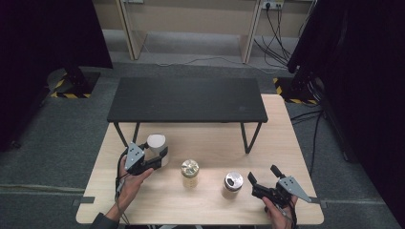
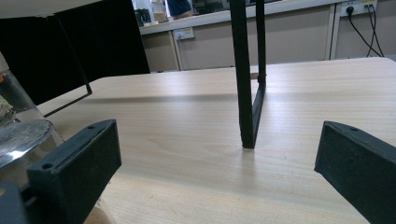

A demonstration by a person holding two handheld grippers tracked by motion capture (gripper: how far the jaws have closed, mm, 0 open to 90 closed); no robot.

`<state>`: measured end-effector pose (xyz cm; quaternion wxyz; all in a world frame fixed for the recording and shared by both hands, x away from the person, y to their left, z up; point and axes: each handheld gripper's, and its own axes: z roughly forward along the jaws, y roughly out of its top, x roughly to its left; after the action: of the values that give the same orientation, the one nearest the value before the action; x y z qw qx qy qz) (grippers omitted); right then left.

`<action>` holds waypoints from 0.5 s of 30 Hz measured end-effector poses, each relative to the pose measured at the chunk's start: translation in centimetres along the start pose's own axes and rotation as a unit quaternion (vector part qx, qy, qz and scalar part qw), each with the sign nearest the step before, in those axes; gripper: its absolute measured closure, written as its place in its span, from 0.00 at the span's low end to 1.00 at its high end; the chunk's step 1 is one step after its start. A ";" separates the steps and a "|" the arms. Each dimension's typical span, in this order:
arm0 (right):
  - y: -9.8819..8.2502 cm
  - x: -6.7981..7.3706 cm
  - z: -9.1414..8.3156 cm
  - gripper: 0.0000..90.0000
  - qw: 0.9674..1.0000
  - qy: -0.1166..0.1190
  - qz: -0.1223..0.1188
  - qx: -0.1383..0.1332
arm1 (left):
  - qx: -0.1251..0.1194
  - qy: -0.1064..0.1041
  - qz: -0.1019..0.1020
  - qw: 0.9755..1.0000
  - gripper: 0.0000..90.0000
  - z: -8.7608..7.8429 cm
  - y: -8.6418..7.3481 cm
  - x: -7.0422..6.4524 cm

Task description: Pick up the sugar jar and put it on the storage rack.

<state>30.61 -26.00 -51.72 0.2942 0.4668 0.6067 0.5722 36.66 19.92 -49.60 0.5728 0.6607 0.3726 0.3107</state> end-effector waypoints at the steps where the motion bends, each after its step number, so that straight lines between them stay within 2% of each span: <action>1: 0.0 0.0 0.0 0.01 1.000 0.000 0.000 0.000 | 0.001 0.001 0.000 1.000 0.39 -0.1 0.1 0.0; 8: 0.0 0.0 0.0 0.01 1.000 -0.001 0.001 -0.001 | -0.002 -0.004 -0.006 1.000 0.39 -0.7 0.8 -0.4; 15: 0.0 0.0 0.0 0.01 1.000 -0.002 0.000 -0.002 | -0.007 -0.014 -0.001 1.000 0.39 -1.5 2.0 -0.9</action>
<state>30.60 -26.06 -51.71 0.2962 0.4669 0.6053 0.5726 35.24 19.83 -47.41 0.5831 0.6605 0.3630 0.3032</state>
